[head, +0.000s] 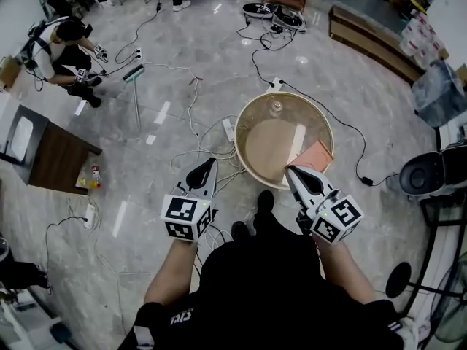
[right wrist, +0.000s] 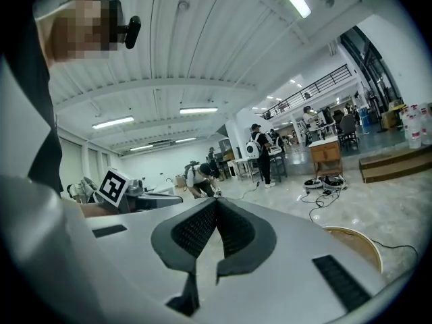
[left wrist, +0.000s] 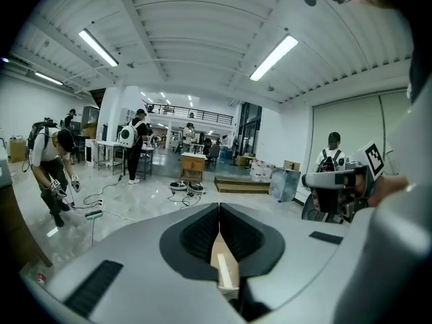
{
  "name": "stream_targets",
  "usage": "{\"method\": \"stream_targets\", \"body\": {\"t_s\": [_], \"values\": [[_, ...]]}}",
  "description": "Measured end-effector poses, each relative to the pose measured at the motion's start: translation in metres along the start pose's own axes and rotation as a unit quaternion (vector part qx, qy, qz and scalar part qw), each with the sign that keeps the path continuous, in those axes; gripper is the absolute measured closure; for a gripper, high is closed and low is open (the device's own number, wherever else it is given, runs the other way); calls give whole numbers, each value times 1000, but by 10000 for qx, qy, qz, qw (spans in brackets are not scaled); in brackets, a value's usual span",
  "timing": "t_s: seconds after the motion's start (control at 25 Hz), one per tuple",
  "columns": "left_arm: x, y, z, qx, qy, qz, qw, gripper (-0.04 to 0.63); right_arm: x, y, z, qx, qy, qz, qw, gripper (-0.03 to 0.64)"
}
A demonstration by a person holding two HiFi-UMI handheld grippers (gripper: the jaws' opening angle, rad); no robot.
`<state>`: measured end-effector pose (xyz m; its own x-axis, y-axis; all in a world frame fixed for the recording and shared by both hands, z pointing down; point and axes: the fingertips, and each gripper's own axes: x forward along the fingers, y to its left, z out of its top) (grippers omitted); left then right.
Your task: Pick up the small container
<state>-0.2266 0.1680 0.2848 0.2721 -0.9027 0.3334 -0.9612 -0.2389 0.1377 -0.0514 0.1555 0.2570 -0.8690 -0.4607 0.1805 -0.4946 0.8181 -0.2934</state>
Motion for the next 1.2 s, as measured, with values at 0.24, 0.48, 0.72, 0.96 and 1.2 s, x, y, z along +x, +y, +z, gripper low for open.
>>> {"method": "stream_targets", "body": {"t_s": [0.24,0.48,0.72,0.96,1.2], "values": [[18,2,10,79,67,12,9999,577,14,-21,3,114,-40,94,9999,603],[67,6,22,85,238,71,9997,577,32,-68,19,226,-27,94,9997,603],[148,-6,39,161,453,-20,9988,577,40,-150,26,414,43,71,9991,603],[229,-25,50,322,721,-137,9968,577,52,-219,30,636,108,148,9978,603],[281,-52,68,620,778,-144,9949,577,56,-266,38,685,149,345,9969,603]]}}
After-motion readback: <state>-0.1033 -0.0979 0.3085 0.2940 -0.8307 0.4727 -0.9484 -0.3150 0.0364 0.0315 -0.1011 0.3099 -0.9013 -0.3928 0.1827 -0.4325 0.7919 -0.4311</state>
